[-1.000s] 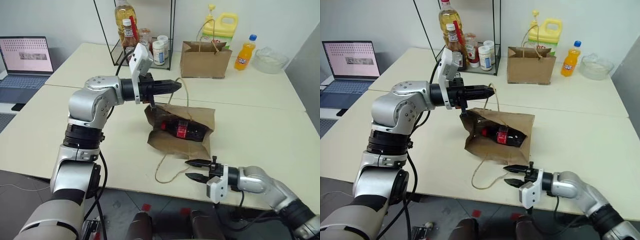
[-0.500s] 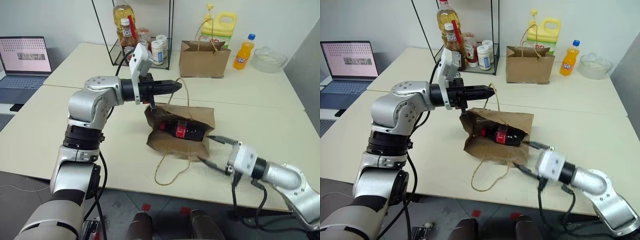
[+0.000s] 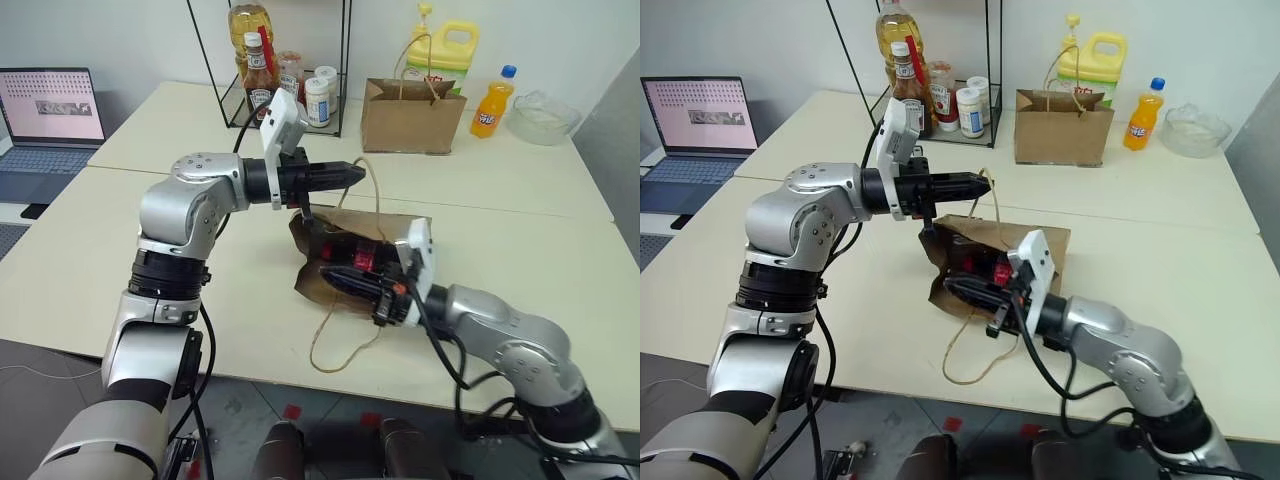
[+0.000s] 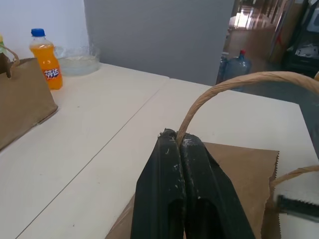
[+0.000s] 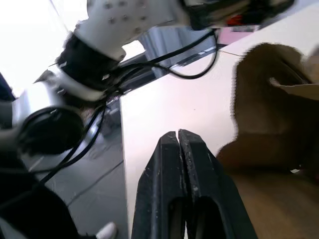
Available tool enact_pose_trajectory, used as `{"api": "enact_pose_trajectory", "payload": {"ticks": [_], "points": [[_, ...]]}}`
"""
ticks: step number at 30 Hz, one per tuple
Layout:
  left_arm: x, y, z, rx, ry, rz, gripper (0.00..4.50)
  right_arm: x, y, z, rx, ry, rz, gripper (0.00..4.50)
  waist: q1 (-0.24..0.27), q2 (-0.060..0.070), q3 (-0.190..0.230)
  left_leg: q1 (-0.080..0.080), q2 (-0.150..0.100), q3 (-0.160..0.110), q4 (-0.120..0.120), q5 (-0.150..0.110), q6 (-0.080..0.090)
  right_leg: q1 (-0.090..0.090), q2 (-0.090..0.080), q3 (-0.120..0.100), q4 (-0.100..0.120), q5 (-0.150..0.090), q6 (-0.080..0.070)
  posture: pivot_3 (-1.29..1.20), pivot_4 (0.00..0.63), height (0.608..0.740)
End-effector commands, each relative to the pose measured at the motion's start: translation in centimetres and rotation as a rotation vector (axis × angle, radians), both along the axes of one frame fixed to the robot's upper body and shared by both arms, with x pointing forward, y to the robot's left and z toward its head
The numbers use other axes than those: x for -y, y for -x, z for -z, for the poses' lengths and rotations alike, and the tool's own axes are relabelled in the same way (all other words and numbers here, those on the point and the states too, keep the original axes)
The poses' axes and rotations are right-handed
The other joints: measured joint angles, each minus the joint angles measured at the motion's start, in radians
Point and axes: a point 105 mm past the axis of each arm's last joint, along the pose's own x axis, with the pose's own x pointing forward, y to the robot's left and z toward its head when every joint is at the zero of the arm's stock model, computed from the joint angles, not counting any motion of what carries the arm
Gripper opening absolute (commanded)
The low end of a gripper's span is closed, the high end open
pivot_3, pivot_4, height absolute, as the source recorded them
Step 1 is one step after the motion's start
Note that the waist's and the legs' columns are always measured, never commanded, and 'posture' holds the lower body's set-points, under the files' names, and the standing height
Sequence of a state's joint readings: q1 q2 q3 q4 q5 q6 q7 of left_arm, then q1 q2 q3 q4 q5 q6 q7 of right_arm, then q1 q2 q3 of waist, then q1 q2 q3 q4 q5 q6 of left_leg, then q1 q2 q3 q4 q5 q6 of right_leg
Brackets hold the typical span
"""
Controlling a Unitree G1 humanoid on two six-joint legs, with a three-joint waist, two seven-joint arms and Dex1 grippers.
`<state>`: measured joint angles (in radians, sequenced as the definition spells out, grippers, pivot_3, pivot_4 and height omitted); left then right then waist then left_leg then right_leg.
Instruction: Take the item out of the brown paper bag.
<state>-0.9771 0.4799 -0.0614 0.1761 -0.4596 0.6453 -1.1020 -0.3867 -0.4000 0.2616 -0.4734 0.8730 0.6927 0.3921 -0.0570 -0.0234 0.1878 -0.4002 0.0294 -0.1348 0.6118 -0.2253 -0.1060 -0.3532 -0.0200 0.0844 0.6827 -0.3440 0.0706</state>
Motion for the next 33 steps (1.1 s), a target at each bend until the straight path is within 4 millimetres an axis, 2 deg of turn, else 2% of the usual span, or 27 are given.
{"api": "enact_pose_trajectory", "payload": {"ticks": [1,3,5,10,14,19,23,26,29,33], "points": [[0.2,0.5,-1.2,0.054,0.010,0.015,0.00,0.0,-1.6,-0.1,0.109,0.059,0.083,0.07,0.000,0.000,0.000,0.000,0.000,0.000,0.000,0.000,0.000,0.000,0.000,0.000,0.000,0.000,0.000,0.00,0.150,0.740],[0.2,0.5,-1.2,0.054,0.010,0.014,0.00,0.4,-2.5,0.4,0.199,0.150,0.153,0.07,0.000,0.000,0.000,0.000,0.000,0.000,0.000,0.000,0.000,-0.001,0.000,0.000,0.000,0.000,0.000,0.00,0.150,0.740],[0.1,0.6,-1.1,0.052,0.011,0.012,0.00,1.4,-3.6,1.2,0.342,0.319,0.235,0.07,0.000,0.000,0.000,-0.001,0.000,0.000,0.000,0.000,0.000,-0.001,0.000,0.000,0.000,0.000,0.000,0.00,0.150,0.740],[0.1,0.6,-0.9,0.052,0.012,0.013,0.00,3.3,-3.9,2.2,0.576,0.607,0.268,0.07,0.000,0.000,0.000,-0.001,0.000,0.000,0.000,0.000,0.000,-0.001,0.000,0.000,0.000,0.000,0.000,0.00,0.150,0.740],[0.3,0.5,-1.0,0.053,0.017,0.016,0.00,4.3,-4.3,2.7,0.681,0.765,0.258,1.25,0.000,0.000,0.000,-0.001,0.000,0.000,0.000,0.000,0.000,-0.001,0.000,0.000,0.000,0.000,0.000,0.00,0.150,0.740],[0.5,0.4,-1.2,0.056,0.022,0.021,0.00,4.8,-5.1,2.7,0.774,0.888,0.256,3.13,0.000,0.000,0.000,-0.001,0.000,0.000,0.000,0.000,0.000,-0.001,0.000,0.000,0.000,0.000,0.000,0.00,0.150,0.740],[0.6,0.3,-1.3,0.059,0.028,0.022,0.00,4.9,-5.8,3.5,0.806,0.999,0.208,4.46,0.000,0.000,0.000,0.000,0.000,0.000,0.000,0.000,-0.001,-0.001,0.000,0.000,0.000,0.000,0.000,0.00,0.150,0.740],[0.8,0.4,-1.2,0.060,0.030,0.026,0.00,5.1,-6.5,5.1,0.802,1.098,0.172,4.46,0.000,0.000,0.000,0.000,0.000,0.000,0.000,0.001,-0.001,-0.001,0.000,0.000,0.000,0.000,0.000,0.00,0.150,0.740],[0.8,0.4,-1.2,0.061,0.031,0.029,0.00,5.3,-7.6,5.7,0.798,1.146,0.191,4.46,0.000,0.000,0.000,0.000,0.000,0.000,0.000,0.002,-0.003,-0.001,0.000,0.000,0.000,0.000,0.000,0.00,0.150,0.740],[0.8,0.4,-1.4,0.065,0.033,0.028,0.00,6.5,-8.8,6.7,0.796,1.237,0.213,4.46,0.000,0.000,0.000,0.000,0.000,0.000,0.001,0.002,-0.003,0.000,0.000,0.000,0.000,0.000,0.000,0.00,0.150,0.740]]}}
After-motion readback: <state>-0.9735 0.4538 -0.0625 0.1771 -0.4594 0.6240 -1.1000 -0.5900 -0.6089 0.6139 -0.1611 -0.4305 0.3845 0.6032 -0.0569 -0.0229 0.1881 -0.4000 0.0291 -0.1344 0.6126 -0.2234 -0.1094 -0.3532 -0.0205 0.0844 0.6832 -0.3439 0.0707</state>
